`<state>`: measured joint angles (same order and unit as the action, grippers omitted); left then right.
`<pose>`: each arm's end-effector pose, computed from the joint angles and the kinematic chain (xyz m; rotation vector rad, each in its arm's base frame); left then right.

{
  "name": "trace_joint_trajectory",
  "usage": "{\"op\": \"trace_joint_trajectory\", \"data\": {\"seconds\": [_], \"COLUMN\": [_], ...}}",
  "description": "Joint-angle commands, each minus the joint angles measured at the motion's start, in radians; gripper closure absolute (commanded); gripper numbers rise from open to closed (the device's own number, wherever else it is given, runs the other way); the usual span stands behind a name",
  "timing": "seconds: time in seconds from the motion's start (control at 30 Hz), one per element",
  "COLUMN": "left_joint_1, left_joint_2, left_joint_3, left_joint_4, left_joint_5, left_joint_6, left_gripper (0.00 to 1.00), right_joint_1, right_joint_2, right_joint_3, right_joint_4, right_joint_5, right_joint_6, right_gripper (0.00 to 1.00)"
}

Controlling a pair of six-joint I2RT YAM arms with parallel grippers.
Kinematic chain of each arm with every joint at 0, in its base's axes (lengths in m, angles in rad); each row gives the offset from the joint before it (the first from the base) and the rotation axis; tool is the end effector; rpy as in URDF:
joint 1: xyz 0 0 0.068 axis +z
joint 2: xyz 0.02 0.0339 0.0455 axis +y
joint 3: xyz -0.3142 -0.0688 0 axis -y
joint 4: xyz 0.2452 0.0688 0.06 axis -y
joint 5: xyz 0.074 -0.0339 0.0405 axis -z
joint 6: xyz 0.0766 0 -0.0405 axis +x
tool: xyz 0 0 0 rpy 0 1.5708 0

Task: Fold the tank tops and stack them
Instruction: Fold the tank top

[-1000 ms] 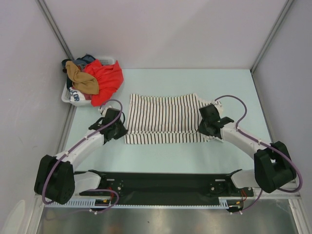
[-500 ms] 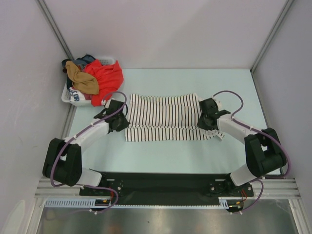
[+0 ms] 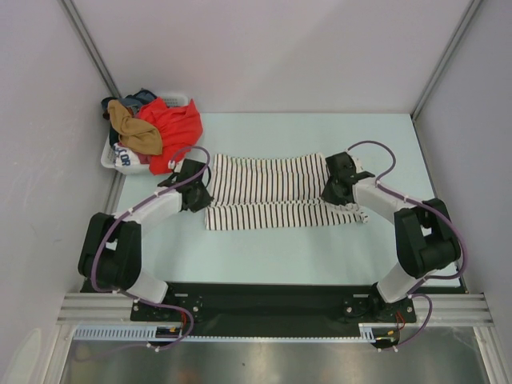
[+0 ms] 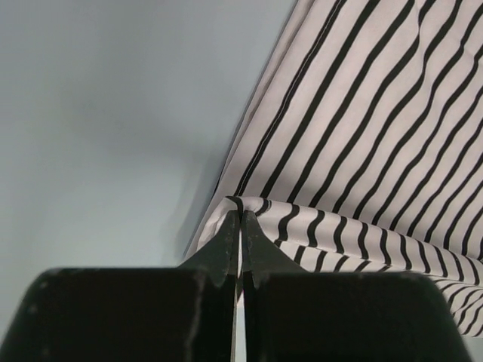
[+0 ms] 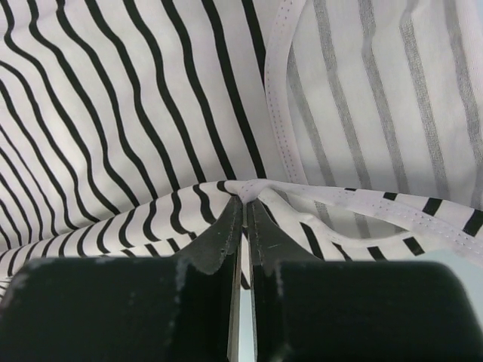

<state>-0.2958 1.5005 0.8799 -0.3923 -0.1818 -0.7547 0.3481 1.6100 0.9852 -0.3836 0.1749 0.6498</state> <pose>0.3019 -0.0775 0.2065 -0.6488 2.4832 -0.1661 0.3298 0.1055 0.2063 0.4492 2.5235 0.1569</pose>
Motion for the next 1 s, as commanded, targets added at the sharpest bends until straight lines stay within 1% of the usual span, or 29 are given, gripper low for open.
{"op": "trace_joint_trajectory", "data": {"seconds": [0.0, 0.33, 0.47, 0.5, 0.53, 0.57, 0.6, 0.63, 0.67, 0.7, 0.73, 0.77, 0.83, 0.9, 0.97], "left_joint_1": [0.021, 0.029, 0.034, 0.037, 0.038, 0.04, 0.04, 0.041, 0.04, 0.04, 0.04, 0.04, 0.041, 0.041, 0.041], "left_joint_2": [0.013, 0.056, 0.072, 0.078, 0.082, 0.086, 0.087, 0.078, 0.069, 0.055, 0.031, 0.018, -0.014, -0.035, -0.072], "left_joint_3": [0.039, 0.045, 0.044, 0.045, 0.048, 0.056, 0.06, 0.063, 0.057, 0.053, 0.048, 0.047, 0.048, 0.051, 0.045], "left_joint_4": [0.024, 0.04, 0.044, 0.049, 0.047, 0.044, 0.041, 0.043, 0.059, 0.067, 0.069, 0.072, 0.063, 0.043, 0.03], "left_joint_5": [-0.019, 0.015, 0.031, 0.033, 0.036, 0.036, 0.033, 0.028, 0.027, 0.03, 0.027, 0.024, 0.018, 0.007, 0.002], "left_joint_6": [0.028, 0.032, 0.028, 0.028, 0.029, 0.032, 0.04, 0.046, 0.055, 0.06, 0.063, 0.069, 0.075, 0.087, 0.101], "left_gripper": [1.0, 1.0, 1.0, 0.99, 0.97, 0.95, 0.91, 0.74, 0.7, 0.63, 0.52, 0.48, 0.39, 0.36, 0.35], "right_joint_1": [-0.02, -0.043, -0.047, -0.05, -0.051, -0.055, -0.06, -0.066, -0.069, -0.07, -0.072, -0.073, -0.077, -0.087, -0.112], "right_joint_2": [0.031, 0.022, 0.03, 0.031, 0.031, 0.033, 0.03, 0.024, 0.018, -0.001, -0.008, -0.018, -0.053, -0.087, -0.153], "right_joint_3": [0.052, 0.035, 0.043, 0.044, 0.047, 0.047, 0.049, 0.049, 0.046, 0.043, 0.043, 0.043, 0.038, 0.023, -0.019], "right_joint_4": [-0.001, 0.005, 0.005, 0.008, 0.011, 0.014, 0.02, 0.025, 0.031, 0.034, 0.032, 0.026, 0.017, 0.008, 0.0], "right_joint_5": [0.021, 0.034, 0.035, 0.032, 0.028, 0.009, 0.0, -0.009, -0.027, -0.025, -0.023, -0.023, -0.017, -0.009, -0.014], "right_joint_6": [-0.035, -0.032, -0.036, -0.038, -0.041, -0.05, -0.053, -0.056, -0.062, -0.064, -0.065, -0.07, -0.078, -0.081, -0.084], "right_gripper": [0.92, 0.91, 0.86, 0.81, 0.79, 0.72, 0.71, 0.71, 0.59, 0.52, 0.5, 0.44, 0.4, 0.34, 0.33]}}
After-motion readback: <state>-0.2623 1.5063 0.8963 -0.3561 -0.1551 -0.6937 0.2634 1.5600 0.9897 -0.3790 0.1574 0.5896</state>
